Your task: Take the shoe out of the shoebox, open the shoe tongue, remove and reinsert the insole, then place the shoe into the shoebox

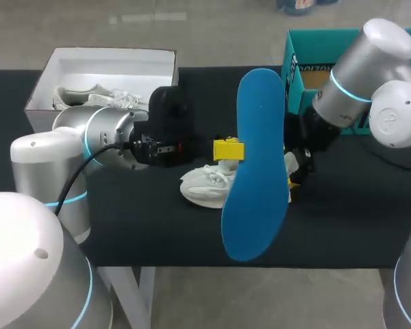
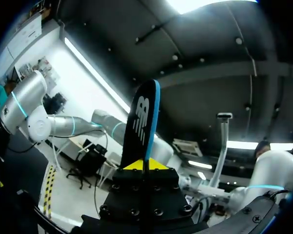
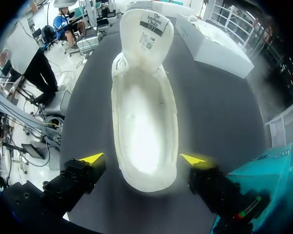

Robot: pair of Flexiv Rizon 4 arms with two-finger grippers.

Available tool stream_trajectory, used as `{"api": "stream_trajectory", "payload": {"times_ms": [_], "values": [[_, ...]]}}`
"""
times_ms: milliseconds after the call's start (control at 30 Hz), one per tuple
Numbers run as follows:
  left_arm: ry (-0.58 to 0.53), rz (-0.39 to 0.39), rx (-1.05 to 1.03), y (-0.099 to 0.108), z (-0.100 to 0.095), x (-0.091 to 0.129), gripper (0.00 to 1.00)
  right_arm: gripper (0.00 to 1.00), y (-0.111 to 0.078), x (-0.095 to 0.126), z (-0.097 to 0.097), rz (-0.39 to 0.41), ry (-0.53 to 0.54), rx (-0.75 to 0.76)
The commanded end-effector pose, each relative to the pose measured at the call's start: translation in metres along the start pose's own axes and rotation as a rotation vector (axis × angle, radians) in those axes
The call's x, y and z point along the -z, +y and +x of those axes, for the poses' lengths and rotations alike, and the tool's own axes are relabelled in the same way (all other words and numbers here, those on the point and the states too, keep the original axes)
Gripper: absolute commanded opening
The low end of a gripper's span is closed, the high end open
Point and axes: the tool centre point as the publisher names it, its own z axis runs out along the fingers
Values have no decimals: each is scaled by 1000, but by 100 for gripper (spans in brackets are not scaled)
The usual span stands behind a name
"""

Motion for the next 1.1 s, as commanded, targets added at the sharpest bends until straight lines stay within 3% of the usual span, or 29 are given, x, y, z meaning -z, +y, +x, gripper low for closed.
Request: {"api": "stream_trajectory", "payload": {"times_ms": [33,333,600,1100], "values": [[3,29,-13,1,0,-9,0,100,6,11,8,101,-13,4],[9,43,-35,4,5,-15,0,100,11,18,10,103,-37,3],[7,45,-66,6,10,-13,0,100,26,17,2,189,-52,42],[5,52,-68,8,12,-13,0,100,27,19,3,181,-79,34]]}}
